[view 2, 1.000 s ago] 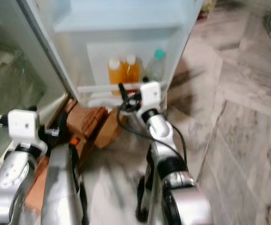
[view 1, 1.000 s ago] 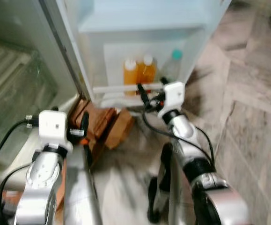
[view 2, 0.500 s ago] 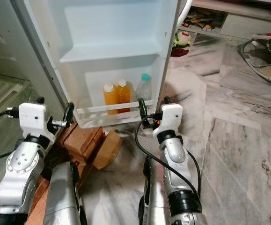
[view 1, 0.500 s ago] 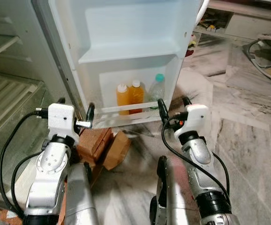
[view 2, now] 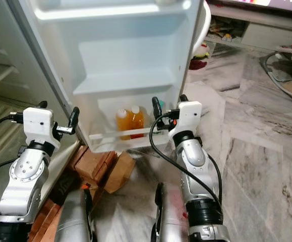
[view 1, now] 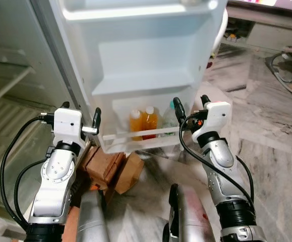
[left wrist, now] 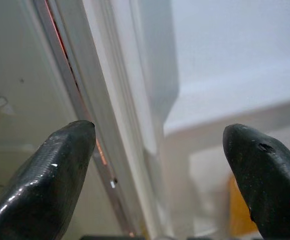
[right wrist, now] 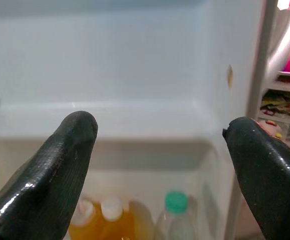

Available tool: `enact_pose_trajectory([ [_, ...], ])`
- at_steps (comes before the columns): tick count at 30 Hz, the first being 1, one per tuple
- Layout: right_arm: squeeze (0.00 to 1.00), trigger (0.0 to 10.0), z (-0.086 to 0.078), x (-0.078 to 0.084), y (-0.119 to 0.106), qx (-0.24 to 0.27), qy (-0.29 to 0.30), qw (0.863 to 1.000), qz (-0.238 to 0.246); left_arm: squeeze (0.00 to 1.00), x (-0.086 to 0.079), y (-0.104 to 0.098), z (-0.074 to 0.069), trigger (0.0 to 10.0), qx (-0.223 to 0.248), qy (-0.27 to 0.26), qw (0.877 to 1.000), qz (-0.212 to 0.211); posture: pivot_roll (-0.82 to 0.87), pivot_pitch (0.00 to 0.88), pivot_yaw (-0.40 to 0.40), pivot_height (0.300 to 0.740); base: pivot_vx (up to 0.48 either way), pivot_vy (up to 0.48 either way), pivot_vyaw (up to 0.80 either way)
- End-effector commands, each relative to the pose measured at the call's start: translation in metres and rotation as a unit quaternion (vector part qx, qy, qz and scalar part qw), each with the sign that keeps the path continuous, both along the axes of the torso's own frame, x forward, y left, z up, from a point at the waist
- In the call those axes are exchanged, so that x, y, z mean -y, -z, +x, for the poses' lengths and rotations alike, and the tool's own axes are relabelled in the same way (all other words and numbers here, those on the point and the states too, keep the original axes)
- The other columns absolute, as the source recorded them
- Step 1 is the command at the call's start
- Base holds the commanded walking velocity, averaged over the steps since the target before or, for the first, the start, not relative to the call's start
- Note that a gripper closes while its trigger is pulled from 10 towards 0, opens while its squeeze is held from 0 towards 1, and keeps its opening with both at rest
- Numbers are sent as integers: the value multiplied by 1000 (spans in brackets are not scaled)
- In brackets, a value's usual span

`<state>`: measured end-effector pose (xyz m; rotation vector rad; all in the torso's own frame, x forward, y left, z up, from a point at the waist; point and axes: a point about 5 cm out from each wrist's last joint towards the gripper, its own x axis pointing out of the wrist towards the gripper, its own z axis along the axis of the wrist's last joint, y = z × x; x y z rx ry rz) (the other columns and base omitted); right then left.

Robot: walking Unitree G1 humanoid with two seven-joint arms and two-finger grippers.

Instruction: Restocking fridge

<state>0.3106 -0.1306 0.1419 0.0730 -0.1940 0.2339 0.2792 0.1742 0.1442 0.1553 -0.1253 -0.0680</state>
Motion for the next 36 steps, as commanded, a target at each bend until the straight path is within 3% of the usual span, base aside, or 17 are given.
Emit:
enact_pose_trajectory([
  [1,0,10000,-5,1,3,-10,0,1000,9,0,1,8,-3,10000,-15,7,1000,-7,95,0,-51,648,0,0,0],
  [10,0,10000,-17,5,17,-39,-2,999,2,0,12,17,-7,10000,-22,17,999,-15,87,0,-63,697,0,0,0],
  [11,0,10000,-18,3,16,-39,-2,999,3,0,19,21,-10,10000,-42,42,998,-29,85,0,-62,711,0,0,0],
  [15,0,10000,-17,-2,11,-33,-13,999,-5,0,25,24,-13,10000,-45,58,997,-9,77,0,-65,740,0,0,0],
  [26,0,10000,-17,-10,10,-44,-20,999,-2,0,34,16,-14,10000,-31,56,998,10,99,8,-60,740,0,0,0],
  [36,0,10000,-32,-4,39,-130,3,991,16,0,25,26,-25,10000,-53,38,998,14,116,4,-64,740,0,0,0],
])
